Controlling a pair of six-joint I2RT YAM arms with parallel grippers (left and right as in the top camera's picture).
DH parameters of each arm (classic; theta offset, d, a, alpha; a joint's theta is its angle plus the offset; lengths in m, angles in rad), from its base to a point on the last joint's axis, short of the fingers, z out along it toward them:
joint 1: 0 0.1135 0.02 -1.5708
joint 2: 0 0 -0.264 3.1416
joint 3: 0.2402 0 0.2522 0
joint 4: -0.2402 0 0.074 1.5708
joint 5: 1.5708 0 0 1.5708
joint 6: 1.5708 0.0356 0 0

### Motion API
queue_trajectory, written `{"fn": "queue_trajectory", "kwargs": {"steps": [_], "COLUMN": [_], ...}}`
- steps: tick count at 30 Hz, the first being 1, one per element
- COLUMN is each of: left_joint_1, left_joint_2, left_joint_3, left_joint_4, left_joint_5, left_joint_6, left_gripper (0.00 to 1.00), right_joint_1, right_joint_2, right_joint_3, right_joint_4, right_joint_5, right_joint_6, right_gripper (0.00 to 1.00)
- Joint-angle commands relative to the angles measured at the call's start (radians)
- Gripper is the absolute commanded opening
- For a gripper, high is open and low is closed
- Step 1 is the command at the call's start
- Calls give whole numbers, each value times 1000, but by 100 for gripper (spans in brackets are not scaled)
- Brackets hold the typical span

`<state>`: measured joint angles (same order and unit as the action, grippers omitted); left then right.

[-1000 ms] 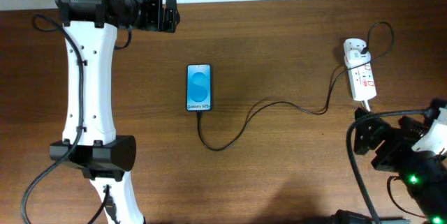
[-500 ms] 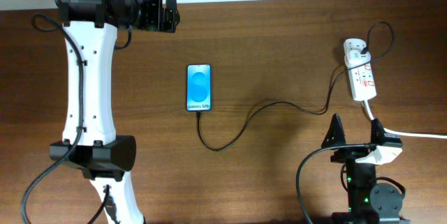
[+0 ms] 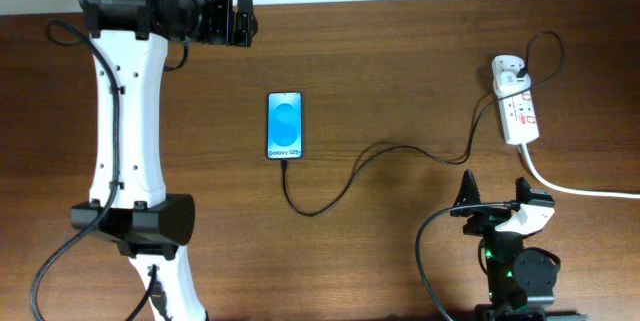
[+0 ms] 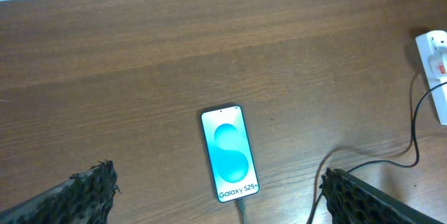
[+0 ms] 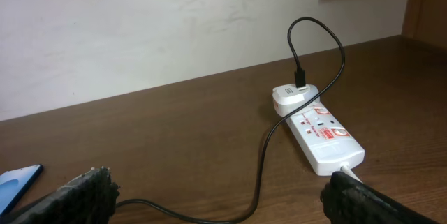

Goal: Plug charger to phone and switch on socket

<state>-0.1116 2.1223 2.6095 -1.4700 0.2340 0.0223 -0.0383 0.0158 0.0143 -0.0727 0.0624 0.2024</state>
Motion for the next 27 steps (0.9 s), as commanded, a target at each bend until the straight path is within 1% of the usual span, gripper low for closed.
{"fn": "queue_trajectory", "kwargs": {"steps": [1, 13, 15, 16, 17, 18, 20, 21, 22, 24, 25, 26, 27], "left_joint_1": [3, 2, 0, 0, 0, 0, 6, 6, 6, 6, 6, 6, 6], "left_joint_2": [-11, -11, -35, -71, -134, -240, -393, -470, -551, -641, -686, -734, -787], "left_joint_3": [-1, -4, -20, -63, -156, -322, -556, -668, -776, -878, -918, -962, -1023], "left_joint_4": [2, 2, 2, 2, 2, 3, 6, 10, 10, 7, 31, 104, 216], "left_joint_5": [-3, -3, -3, -3, -3, -4, -220, -296, -299, -304, -313, -298, -274], "left_joint_6": [8, 8, 8, 8, 8, 8, 8, 8, 8, 8, 8, 8, 8], "left_gripper": [99, 99, 99, 99, 99, 99, 99, 99, 99, 99, 99, 99, 99], "right_joint_1": [6, 6, 6, 6, 6, 6, 6, 6, 6, 6, 6, 6, 6], "right_joint_2": [-12, -12, -12, -12, -12, -12, -12, -12, -12, -12, -12, -12, -12], "right_joint_3": [-9, -9, -9, -9, -9, -9, -9, -9, -9, -9, -9, -9, -9], "right_joint_4": [-3, -3, -3, -3, -3, -3, -3, -3, -3, -3, -3, -3, -3], "right_joint_5": [-5, -5, -5, -5, -5, -5, -5, -5, -5, -5, -5, -5, -5], "right_joint_6": [-1, -1, -1, -1, -1, -1, -1, -1, -1, -1, -1, -1, -1], "right_gripper": [98, 98, 98, 99, 98, 98, 98, 98, 98, 98, 98, 98, 98]}}
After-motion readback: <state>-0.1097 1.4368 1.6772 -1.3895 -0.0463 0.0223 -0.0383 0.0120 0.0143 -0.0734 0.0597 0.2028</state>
